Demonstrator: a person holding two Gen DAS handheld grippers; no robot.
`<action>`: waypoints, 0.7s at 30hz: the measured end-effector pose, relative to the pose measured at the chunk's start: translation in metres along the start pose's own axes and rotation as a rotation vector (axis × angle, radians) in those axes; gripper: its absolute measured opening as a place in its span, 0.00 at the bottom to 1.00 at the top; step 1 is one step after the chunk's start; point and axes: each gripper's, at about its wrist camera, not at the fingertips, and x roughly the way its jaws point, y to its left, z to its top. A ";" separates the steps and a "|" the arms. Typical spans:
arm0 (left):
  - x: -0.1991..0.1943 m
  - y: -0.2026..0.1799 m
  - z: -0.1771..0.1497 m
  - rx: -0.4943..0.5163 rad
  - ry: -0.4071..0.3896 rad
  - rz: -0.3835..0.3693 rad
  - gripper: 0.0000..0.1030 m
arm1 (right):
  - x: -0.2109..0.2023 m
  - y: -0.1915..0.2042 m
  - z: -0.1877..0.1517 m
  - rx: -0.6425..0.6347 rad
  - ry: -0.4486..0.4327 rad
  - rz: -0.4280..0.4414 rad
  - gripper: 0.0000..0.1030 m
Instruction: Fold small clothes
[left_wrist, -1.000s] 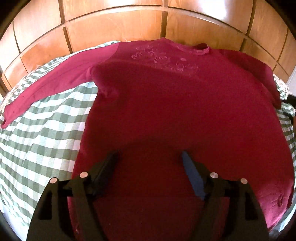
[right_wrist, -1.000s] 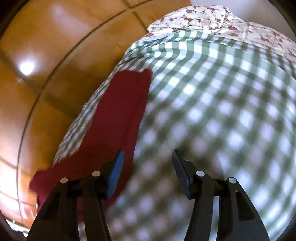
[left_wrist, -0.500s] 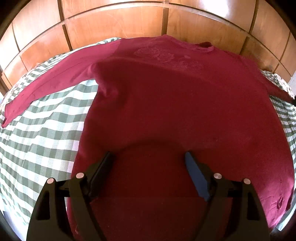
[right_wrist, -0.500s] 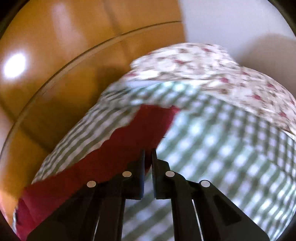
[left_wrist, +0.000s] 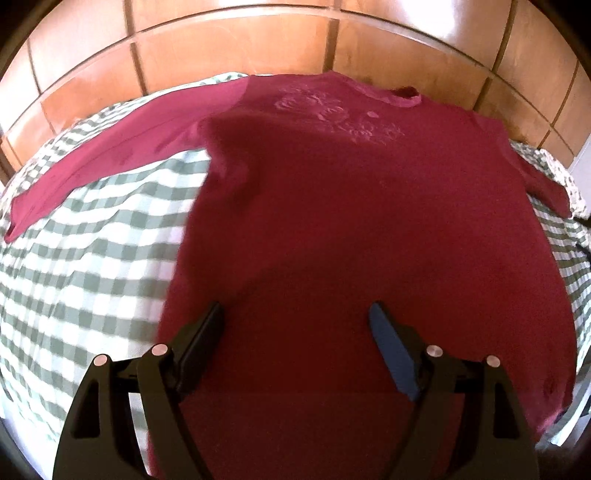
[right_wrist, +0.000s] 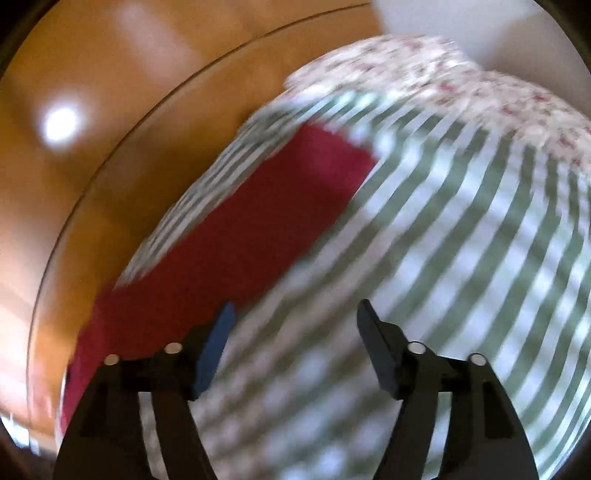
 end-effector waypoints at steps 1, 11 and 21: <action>-0.005 0.006 -0.004 -0.015 -0.006 -0.004 0.78 | -0.004 0.012 -0.021 -0.040 0.053 0.050 0.69; -0.038 0.067 -0.057 -0.126 0.002 -0.005 0.75 | -0.054 0.096 -0.187 -0.363 0.349 0.305 0.53; -0.053 0.075 -0.090 -0.076 0.006 -0.112 0.06 | -0.076 0.111 -0.236 -0.531 0.394 0.232 0.09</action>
